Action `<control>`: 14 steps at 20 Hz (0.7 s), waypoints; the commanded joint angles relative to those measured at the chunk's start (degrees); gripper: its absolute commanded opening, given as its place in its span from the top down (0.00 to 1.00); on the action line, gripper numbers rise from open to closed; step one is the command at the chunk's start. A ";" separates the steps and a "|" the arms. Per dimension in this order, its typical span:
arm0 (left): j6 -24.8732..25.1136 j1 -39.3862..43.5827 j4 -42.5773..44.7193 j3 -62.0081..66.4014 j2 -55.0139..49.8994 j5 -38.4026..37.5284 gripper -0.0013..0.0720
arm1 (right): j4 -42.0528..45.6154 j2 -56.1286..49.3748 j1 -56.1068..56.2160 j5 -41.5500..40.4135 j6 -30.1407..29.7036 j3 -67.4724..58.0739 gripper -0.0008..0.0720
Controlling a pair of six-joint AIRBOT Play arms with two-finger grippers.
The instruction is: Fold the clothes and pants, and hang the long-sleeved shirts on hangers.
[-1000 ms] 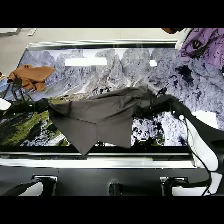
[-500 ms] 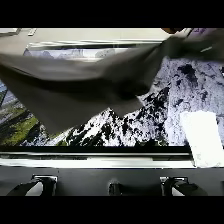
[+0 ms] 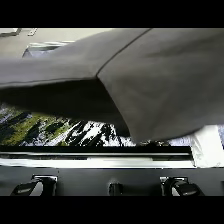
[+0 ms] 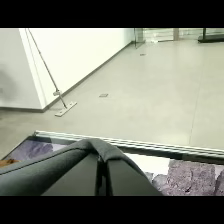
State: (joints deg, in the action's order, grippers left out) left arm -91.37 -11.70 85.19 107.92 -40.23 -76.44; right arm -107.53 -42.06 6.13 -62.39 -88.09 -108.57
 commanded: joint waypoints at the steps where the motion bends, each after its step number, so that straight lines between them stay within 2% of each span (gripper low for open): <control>1: -1.27 -0.02 1.97 -1.66 0.13 -1.70 0.96 | 1.29 -3.02 0.02 1.14 3.54 -0.26 0.95; 3: -0.70 0.00 1.62 -5.55 -3.43 -1.64 0.96 | 1.20 -9.57 0.02 0.39 4.07 -0.26 0.95; 7: 4.72 0.02 1.18 -15.28 -16.85 1.68 0.96 | 0.72 -27.87 0.13 -3.04 6.97 -0.20 0.94; 10: 5.05 0.04 1.11 -20.20 -29.73 11.26 0.96 | 0.11 -42.73 0.13 -1.05 6.95 -0.22 0.94; 14: 5.42 1.84 -2.97 -20.15 -46.38 25.68 0.96 | -0.72 -58.77 0.13 7.69 7.85 -0.22 0.94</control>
State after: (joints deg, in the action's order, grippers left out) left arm -86.74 -10.85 85.06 88.95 -76.03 -61.60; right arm -107.35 -89.84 6.22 -60.12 -81.30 -108.73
